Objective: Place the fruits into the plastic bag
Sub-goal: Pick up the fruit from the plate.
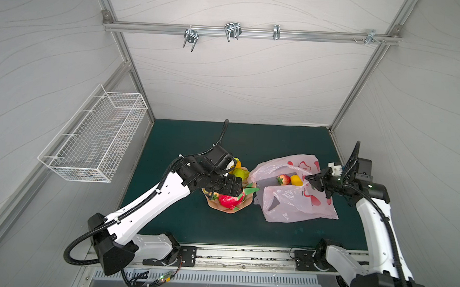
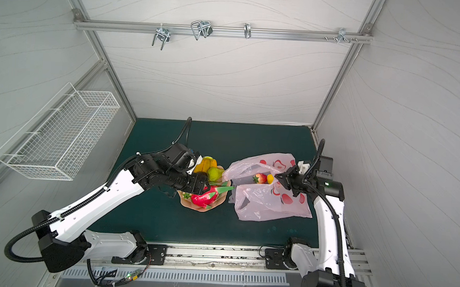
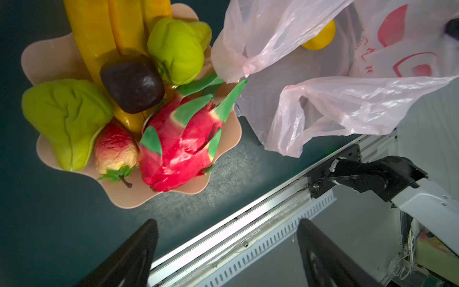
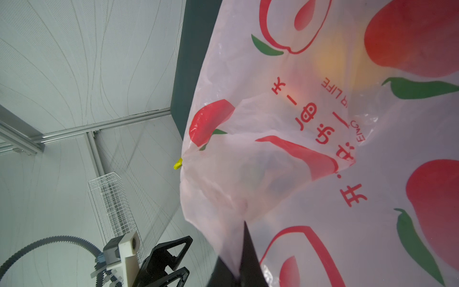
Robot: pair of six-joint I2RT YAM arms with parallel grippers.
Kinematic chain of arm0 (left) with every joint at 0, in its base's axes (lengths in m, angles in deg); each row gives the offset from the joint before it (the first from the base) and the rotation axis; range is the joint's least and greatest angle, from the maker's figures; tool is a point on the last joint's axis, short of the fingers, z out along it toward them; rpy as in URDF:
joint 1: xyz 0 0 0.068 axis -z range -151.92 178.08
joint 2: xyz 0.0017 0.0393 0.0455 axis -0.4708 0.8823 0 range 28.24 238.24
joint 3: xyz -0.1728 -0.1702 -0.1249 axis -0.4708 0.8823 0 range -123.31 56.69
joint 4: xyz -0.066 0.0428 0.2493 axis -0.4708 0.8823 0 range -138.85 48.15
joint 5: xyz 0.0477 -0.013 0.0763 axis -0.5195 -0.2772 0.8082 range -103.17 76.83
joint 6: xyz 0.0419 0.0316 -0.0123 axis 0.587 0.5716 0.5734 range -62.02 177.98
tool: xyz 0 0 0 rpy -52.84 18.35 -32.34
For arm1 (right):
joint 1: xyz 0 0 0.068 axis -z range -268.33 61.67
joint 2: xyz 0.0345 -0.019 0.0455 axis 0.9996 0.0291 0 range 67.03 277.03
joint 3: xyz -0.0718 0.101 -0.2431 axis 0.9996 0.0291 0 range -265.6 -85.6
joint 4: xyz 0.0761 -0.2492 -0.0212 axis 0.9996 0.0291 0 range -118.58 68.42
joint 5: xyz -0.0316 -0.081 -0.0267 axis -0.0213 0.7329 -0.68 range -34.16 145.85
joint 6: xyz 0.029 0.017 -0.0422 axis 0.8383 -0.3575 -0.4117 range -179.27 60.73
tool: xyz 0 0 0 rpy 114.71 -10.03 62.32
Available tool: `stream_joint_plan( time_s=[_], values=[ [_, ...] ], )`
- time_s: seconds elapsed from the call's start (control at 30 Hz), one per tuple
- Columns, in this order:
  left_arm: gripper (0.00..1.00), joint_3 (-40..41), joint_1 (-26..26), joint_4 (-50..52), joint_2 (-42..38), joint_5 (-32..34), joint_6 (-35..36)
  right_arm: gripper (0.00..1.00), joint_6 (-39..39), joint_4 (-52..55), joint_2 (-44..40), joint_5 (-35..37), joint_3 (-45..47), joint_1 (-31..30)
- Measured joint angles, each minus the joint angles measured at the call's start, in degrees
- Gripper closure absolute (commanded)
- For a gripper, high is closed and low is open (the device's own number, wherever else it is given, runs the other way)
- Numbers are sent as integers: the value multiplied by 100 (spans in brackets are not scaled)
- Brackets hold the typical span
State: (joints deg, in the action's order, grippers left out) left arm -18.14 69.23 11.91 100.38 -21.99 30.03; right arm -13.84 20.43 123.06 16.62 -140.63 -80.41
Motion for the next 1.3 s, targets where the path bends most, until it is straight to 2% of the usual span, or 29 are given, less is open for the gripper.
stream_joint_plan(
  time_s=[0.3, 0.6, 0.9, 1.3],
  values=[
    [4, 92, -1397, 199, 57, 28, 476, 100, -35, 7, 0, 28, -20, 0],
    [5, 188, -2129, 221, 649, -39, 1331, 100, -46, 7, 0, 44, -20, 0],
    [8, 175, -2382, 186, 1305, -267, 1886, 100, -44, 0, 17, 42, -22, -4],
    [8, 175, -2385, -79, 1906, -378, 1928, 100, -42, -50, 136, 35, -131, -4]
  ],
)
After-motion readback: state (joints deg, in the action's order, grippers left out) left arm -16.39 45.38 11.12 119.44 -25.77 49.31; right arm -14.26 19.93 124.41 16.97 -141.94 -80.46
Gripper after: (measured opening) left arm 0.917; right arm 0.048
